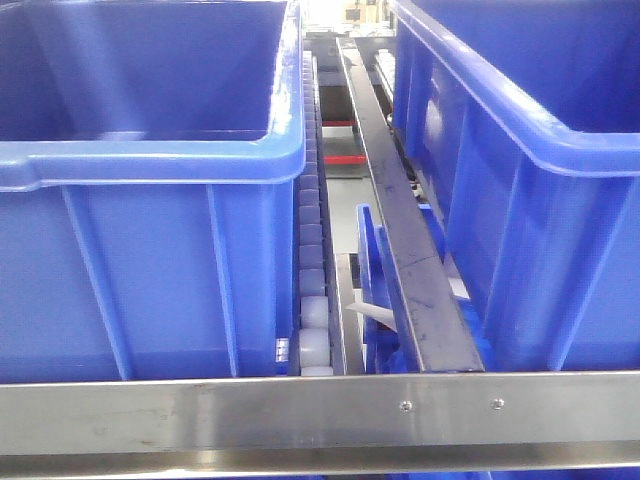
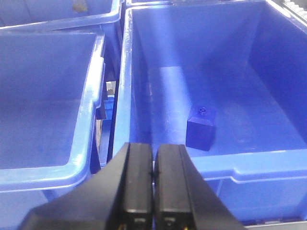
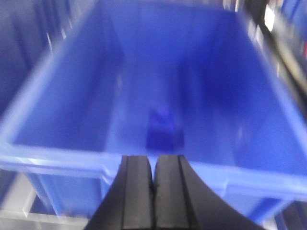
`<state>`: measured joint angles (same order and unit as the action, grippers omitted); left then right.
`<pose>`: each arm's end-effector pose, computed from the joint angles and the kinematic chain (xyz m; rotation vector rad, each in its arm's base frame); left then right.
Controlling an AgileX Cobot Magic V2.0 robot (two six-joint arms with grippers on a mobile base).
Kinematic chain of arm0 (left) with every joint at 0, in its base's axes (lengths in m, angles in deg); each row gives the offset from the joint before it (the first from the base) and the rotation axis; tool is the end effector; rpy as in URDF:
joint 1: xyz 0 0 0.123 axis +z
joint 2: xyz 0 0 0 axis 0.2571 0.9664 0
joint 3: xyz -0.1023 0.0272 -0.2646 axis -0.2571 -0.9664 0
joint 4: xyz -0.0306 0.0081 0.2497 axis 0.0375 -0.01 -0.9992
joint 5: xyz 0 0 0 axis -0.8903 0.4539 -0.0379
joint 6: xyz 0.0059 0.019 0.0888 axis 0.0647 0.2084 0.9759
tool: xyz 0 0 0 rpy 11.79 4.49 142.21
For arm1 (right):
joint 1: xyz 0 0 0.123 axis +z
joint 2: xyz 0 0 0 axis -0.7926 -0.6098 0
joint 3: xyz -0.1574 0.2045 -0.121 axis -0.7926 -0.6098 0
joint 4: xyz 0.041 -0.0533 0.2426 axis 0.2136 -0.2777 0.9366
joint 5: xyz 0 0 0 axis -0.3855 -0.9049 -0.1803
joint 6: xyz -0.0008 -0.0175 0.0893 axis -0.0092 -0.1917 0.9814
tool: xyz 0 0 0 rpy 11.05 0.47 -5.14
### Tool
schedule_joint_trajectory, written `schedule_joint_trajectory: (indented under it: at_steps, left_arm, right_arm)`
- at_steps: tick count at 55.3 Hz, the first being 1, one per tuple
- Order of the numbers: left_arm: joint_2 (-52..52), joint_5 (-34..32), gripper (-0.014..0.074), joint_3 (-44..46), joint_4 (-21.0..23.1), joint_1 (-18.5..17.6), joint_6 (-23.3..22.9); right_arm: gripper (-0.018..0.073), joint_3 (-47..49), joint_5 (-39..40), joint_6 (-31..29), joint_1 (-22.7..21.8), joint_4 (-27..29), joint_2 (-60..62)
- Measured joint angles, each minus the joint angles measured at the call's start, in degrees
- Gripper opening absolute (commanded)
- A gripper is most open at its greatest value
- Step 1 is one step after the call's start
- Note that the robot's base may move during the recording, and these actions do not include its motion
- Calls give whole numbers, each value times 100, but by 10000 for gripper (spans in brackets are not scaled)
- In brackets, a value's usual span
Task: Pick and sort blue part to right shelf
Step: 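Lower the right gripper into the adjacent bin and release its part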
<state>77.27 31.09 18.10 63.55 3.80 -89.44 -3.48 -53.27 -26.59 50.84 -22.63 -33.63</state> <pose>0.0080 0.0143 0.3075 0.0421 1.7425 0.0087 0.0083 0.0081 0.3075 -0.0837 1.6841 0.0233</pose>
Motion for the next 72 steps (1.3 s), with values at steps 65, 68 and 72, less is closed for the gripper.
schedule_joint_trajectory:
  at_steps: [65,68,72]
  left_arm:
    - [-151,-2763,124,-2146,1296,958,853]
    - [-151,-3227,124,-2442,1318,978,898]
    - [-151,-3742,124,-2936,1344,983,923]
  right_arm:
    - [58,0,-88,0,0,95,159]
    - [58,0,-88,0,0,95,159]
    - [58,0,-88,0,-4,95,159]
